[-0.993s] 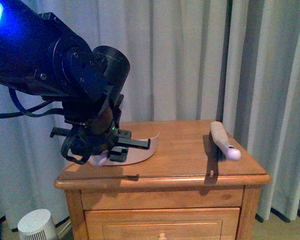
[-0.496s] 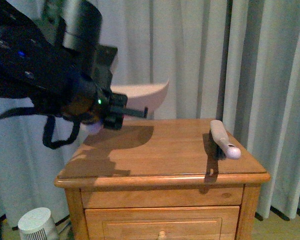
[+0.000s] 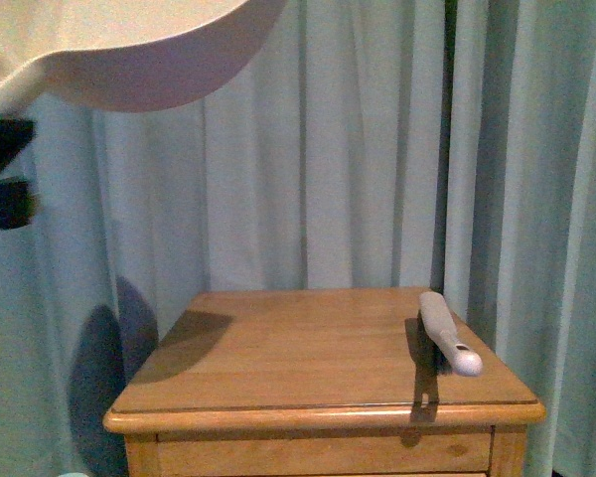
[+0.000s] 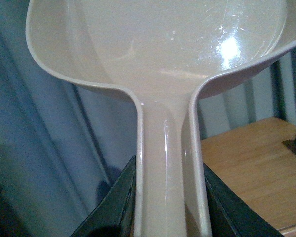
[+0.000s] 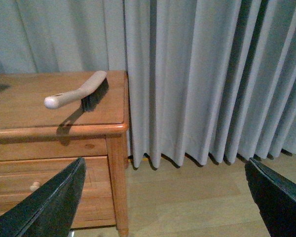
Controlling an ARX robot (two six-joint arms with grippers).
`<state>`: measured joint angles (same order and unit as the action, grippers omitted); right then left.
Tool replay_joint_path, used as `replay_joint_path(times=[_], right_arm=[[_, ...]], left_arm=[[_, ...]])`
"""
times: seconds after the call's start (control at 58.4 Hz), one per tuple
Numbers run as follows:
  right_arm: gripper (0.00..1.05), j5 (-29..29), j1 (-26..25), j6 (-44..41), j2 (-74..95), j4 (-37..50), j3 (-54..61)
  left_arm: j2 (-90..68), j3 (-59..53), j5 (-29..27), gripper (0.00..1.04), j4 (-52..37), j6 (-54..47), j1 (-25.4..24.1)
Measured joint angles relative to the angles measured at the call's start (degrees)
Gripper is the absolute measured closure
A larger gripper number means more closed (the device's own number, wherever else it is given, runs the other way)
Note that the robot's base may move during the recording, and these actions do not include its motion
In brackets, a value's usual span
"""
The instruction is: Clean up trash
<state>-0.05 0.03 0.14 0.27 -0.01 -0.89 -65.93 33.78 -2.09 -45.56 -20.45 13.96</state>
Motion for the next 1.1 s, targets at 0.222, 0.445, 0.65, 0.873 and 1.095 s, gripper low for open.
replay_joint_path(times=[0.222,0.445,0.65,0.873,1.095], right_arm=[[0.07,0.0,0.0,0.0,0.0,0.0,0.0],[0.07,0.0,0.0,0.0,0.0,0.0,0.0],[0.07,6.1,1.7,-0.9,1.2,-1.8,-0.5],[0.07,29.0,13.1,-4.8,22.9,6.9,-7.8],[0.07,16.2,11.0,1.5,47.5,4.0,-27.0]], left_arm=[[9.8,-6.5,8.7,0.77,2.3,3.5,-15.4],[14.4,-9.2,14.7,0.77,3.7,8.5,-27.1],[20.4,-11.9,16.7,0.77,9.2,12.2,-29.3],[22.5,-12.6,16.8,0.77,10.7,13.7,-29.3],[22.5,-12.6,16.7,0.77,10.7,14.1,-29.3]])
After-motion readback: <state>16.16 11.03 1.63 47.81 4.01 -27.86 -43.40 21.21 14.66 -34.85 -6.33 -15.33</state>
